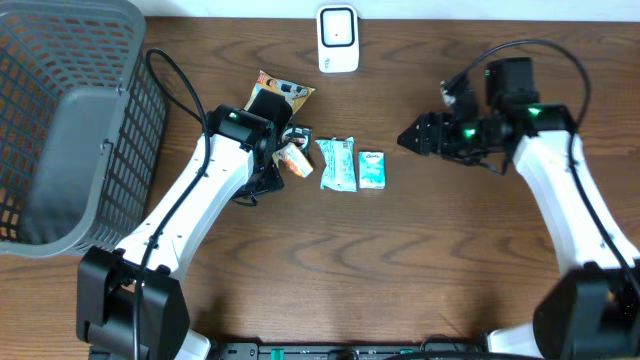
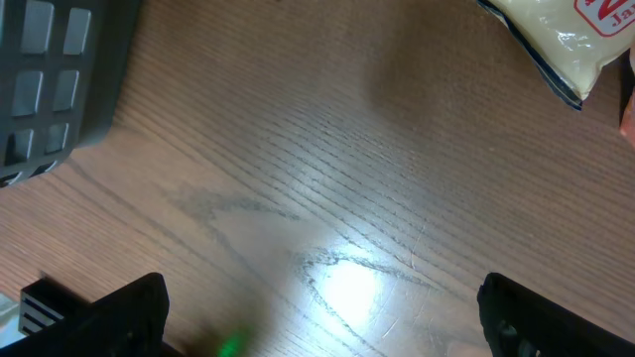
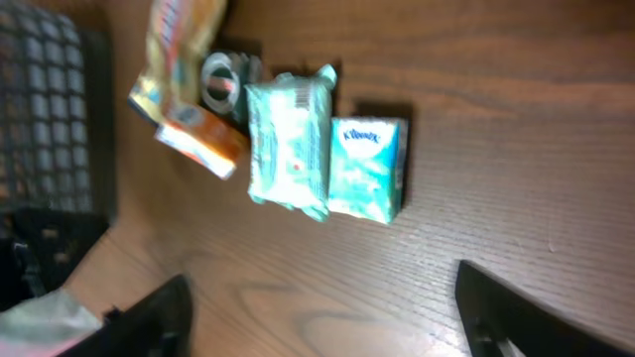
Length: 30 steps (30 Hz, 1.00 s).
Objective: Scan the item barcode
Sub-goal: 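Raise the right arm and move the right gripper toward the blue-white tissue pack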
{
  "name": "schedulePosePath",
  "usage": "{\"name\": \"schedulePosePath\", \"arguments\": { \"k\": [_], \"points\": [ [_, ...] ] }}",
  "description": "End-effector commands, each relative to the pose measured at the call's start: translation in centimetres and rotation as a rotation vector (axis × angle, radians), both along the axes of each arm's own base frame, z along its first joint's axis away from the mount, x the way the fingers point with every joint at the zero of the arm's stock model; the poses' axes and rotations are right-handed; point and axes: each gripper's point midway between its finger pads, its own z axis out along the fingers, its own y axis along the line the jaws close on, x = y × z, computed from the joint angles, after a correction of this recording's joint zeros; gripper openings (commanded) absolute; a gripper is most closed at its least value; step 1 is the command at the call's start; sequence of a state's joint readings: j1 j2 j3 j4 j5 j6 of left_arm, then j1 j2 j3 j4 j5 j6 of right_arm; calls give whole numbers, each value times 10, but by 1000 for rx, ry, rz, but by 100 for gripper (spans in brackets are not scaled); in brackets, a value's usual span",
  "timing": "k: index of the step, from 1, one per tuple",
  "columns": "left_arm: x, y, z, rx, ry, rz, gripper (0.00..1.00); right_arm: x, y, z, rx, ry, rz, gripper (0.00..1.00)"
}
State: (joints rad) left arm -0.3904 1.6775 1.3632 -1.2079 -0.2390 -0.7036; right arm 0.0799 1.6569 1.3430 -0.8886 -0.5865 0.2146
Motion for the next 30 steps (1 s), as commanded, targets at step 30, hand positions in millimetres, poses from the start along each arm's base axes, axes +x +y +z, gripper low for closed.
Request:
{"name": "schedulePosePath", "arguments": {
  "k": [30],
  "points": [
    [-2, 5, 1, 17, -2, 11, 98, 29, 29, -135, -83, 195, 6, 53]
  ]
}}
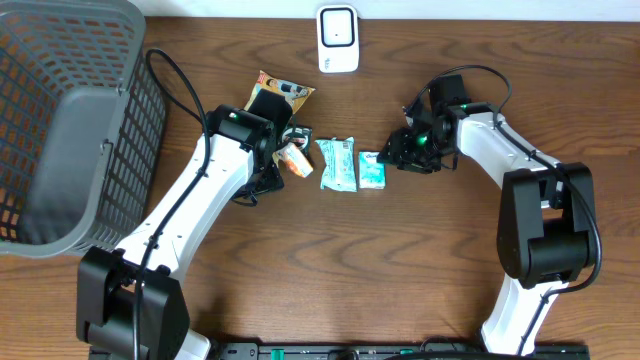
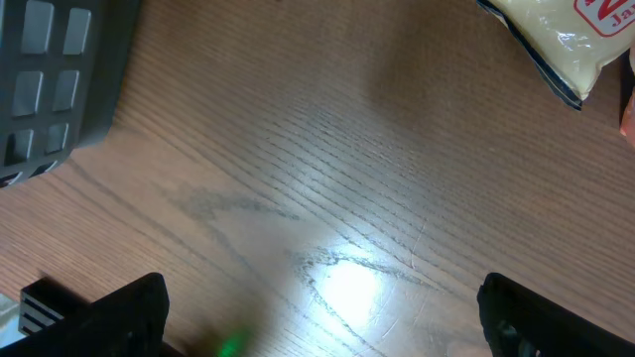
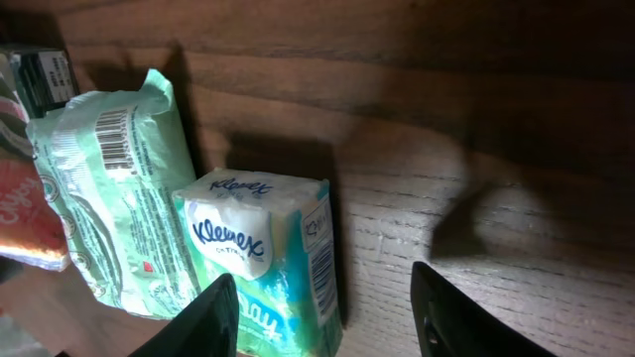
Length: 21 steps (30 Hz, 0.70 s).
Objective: Scan the item barcode
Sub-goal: 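Raise the right arm and move the right gripper toward the blue-white tissue pack, then grasp the blue-white Kleenex tissue pack with the right gripper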
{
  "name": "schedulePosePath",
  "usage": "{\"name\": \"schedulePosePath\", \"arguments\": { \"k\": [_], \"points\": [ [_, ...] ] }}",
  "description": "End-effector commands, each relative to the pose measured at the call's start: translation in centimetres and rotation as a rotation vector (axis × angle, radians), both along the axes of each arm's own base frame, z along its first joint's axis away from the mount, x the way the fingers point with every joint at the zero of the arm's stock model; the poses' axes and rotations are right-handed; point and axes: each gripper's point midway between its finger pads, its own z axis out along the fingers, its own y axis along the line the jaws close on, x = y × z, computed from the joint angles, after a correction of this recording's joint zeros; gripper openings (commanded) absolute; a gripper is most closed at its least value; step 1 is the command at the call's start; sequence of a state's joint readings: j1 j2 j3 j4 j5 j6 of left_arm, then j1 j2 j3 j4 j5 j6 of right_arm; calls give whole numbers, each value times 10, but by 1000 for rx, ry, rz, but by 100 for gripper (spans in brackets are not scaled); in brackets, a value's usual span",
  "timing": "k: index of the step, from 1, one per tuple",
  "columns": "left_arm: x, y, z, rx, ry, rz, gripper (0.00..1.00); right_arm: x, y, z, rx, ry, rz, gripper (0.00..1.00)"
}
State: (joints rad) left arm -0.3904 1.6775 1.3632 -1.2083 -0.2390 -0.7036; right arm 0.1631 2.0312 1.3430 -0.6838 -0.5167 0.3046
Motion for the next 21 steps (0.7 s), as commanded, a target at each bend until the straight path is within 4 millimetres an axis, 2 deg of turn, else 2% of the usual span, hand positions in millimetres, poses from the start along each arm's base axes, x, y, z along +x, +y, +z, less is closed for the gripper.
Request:
{"name": "schedulePosePath", "arguments": {
  "k": [1, 5, 6, 16, 21],
  "points": [
    [-2, 5, 1, 17, -2, 11, 98, 3, 5, -1, -9, -14, 23, 53],
    [-2, 5, 1, 17, -3, 11, 98, 0, 17, 3, 37, -15, 46, 53],
    [-2, 5, 1, 17, -3, 11, 98, 0, 20, 3, 43, -18, 54, 50],
    [-2, 5, 1, 17, -2, 11, 98, -5, 29, -15, 24, -40, 55, 43],
    [-2, 5, 1, 17, -3, 11, 98, -18, 29, -29, 18, -15, 48, 31]
  ]
}}
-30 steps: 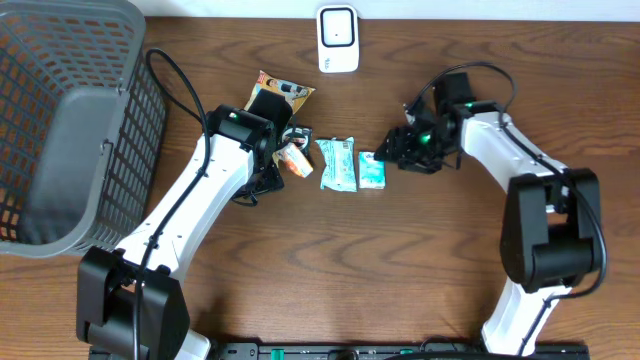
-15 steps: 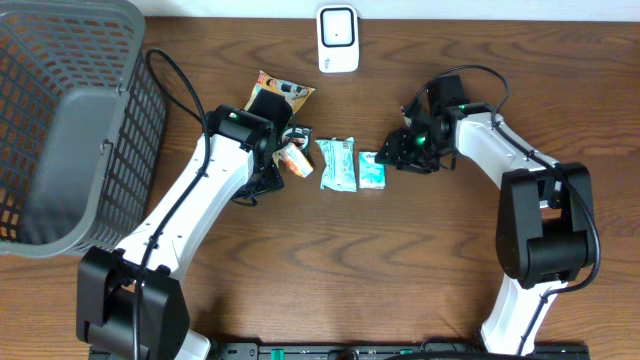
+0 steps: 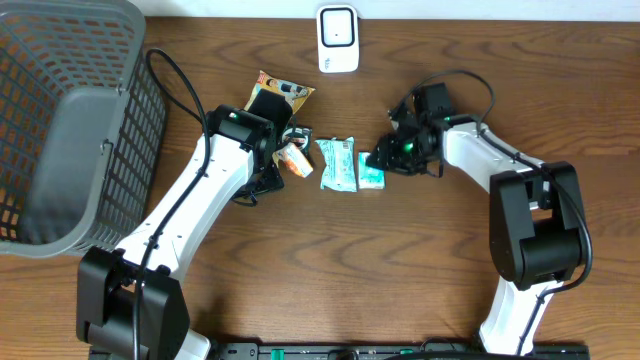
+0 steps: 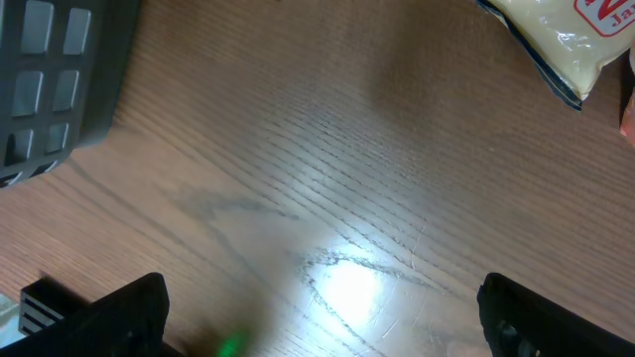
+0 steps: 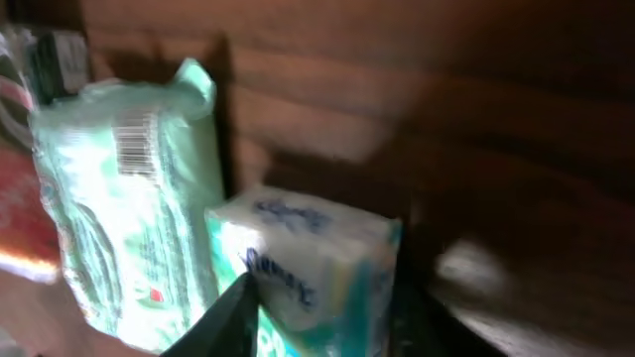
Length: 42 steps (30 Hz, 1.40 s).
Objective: Scan the item barcode
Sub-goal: 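Grasp the blue-white Kleenex tissue pack with the right gripper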
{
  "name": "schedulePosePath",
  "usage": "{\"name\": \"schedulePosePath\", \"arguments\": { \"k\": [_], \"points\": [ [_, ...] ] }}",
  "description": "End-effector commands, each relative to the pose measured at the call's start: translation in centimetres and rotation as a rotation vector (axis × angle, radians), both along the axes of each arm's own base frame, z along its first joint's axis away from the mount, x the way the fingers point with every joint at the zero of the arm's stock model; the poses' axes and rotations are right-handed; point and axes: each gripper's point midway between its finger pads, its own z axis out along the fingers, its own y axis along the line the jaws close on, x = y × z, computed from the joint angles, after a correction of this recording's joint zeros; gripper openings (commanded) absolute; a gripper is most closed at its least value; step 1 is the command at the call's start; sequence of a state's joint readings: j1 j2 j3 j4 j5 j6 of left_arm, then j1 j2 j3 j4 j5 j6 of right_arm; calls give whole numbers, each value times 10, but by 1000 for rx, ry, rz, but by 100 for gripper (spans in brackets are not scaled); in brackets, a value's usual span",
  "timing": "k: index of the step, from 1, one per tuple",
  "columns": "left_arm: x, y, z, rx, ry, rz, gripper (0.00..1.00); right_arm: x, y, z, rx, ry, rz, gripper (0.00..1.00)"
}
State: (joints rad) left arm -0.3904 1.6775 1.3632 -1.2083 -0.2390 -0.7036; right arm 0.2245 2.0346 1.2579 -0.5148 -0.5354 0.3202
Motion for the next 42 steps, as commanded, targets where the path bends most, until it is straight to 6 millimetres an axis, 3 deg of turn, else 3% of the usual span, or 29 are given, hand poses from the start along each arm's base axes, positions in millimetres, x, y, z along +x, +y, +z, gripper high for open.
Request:
{"name": "schedulePosePath", "arguments": {
  "k": [1, 3, 9, 12, 15, 22, 29, 38, 42],
  "points": [
    [-2, 5, 1, 17, -2, 11, 98, -16, 0, -16, -20, 58, -4, 26],
    [-2, 5, 1, 17, -2, 11, 98, -18, -1, -17, -22, 67, -5, 17],
    [-2, 5, 1, 17, -2, 11, 98, -27, 1, -16, 4, 127, -26, 14],
    [-2, 5, 1, 17, -2, 11, 98, -32, 6, -12, 37, 143, -9, 1],
    [-2, 5, 1, 17, -3, 11, 98, -36, 17, -2, 128, 128, 63, 1],
    [-2, 5, 1, 17, -2, 11, 98, -38, 35, 62, 545, 37, 213, 1],
    [-2, 5, 1, 17, -2, 11, 98, -38, 24, 132, 961, -109, 295, 1],
    [-2, 5, 1, 17, -3, 11, 98, -34, 17, 133, 959, -129, 282, 1],
    [-2, 5, 1, 17, -2, 11, 98, -28, 12, 102, 783, -103, 242, 1]
  ]
}}
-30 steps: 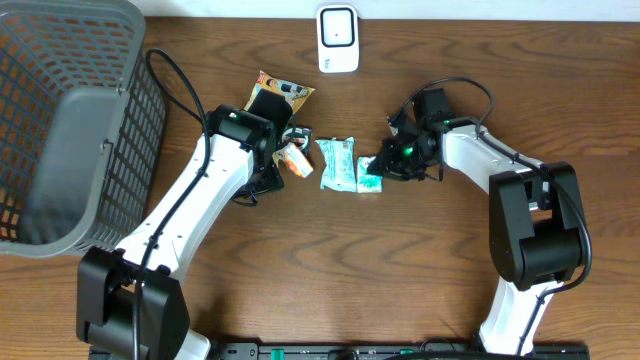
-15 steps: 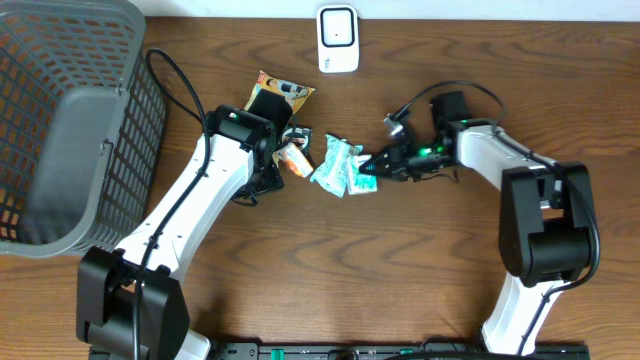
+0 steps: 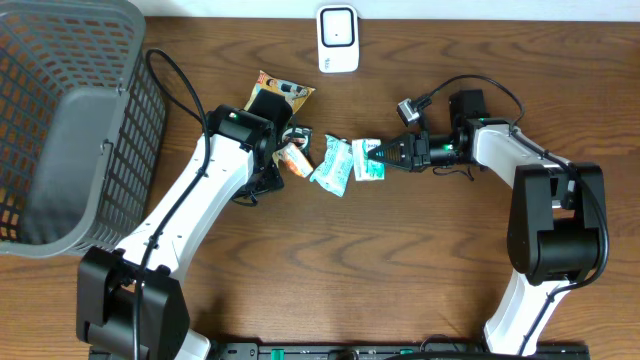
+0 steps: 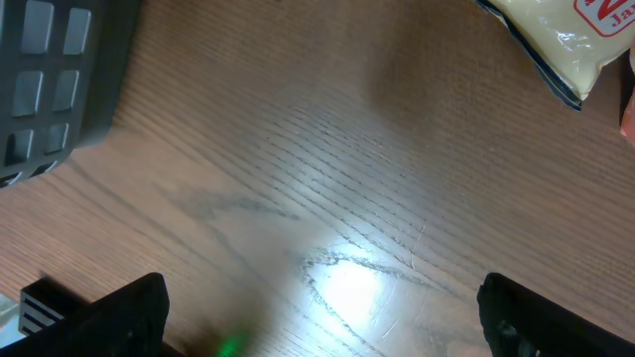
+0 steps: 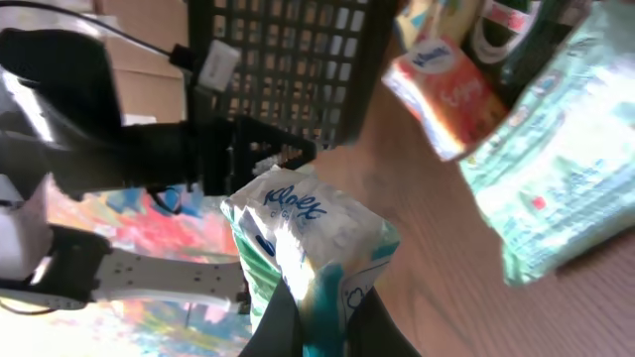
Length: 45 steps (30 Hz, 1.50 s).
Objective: Scan the item barcode
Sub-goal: 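Grasp the blue-white Kleenex tissue pack with the right gripper, then lower the tissue pack slightly right and release it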
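My right gripper is shut on the Kleenex tissue pack, held tipped up just off the table right of the green wipes pack. In the right wrist view the tissue pack stands between the gripper's dark fingers. The white barcode scanner stands at the table's far edge. My left gripper is open over bare wood, with nothing between its fingers; overhead it sits left of the item cluster.
A grey basket fills the left side. An orange pack, a yellow snack packet and a small roll lie by the left arm. The wipes pack lies slanted. The yellow packet shows at the left wrist view's top right.
My right gripper has shut on the tissue pack and tipped it up off the wood. The wrist has drawn back to the right. The wipes pack now lies slanted. The left arm is unchanged.
My right gripper hung open to the right of the items. Then it was low beside the tissue pack, then with its jaws around the pack on the table. Now it holds the pack raised. The left arm stayed still throughout.
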{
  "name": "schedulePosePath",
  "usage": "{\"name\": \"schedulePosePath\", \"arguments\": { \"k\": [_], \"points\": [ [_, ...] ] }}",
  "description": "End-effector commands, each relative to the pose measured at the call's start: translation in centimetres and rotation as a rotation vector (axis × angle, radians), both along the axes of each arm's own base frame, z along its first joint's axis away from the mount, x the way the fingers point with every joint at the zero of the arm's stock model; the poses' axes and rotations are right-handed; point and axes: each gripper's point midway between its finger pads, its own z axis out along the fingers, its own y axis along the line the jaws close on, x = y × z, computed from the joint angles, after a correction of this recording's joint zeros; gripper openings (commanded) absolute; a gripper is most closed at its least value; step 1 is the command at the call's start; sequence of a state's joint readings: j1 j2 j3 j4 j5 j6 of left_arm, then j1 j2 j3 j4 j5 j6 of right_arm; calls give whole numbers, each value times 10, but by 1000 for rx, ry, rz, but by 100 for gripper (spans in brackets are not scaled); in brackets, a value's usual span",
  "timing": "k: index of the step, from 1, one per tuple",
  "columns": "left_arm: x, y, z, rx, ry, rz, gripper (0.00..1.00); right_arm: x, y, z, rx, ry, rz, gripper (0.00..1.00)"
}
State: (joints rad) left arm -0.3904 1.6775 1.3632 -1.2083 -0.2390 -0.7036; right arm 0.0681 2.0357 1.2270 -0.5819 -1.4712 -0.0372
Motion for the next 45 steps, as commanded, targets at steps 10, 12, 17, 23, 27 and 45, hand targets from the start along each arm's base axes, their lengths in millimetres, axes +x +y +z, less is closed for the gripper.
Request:
{"name": "schedulePosePath", "arguments": {
  "k": [10, 12, 17, 23, 27, 45],
  "points": [
    [-2, 5, 1, 17, -2, 11, 98, 2, -62, -101, -696, 242, -182, 26],
    [-2, 5, 1, 17, -2, 11, 98, 1, -71, -99, -735, 248, -179, 51],
    [-2, 5, 1, 17, -2, 11, 98, -5, -100, -90, -944, 282, -181, 99],
    [-2, 5, 1, 17, -3, 11, 98, -9, -100, -62, -1008, 270, -153, 99],
    [-2, 5, 1, 17, -3, 11, 98, -13, -69, -38, -883, 220, -96, 99],
    [-2, 5, 1, 17, -2, 11, 98, -40, -53, -65, -1345, 165, -66, 99]
  ]
}}
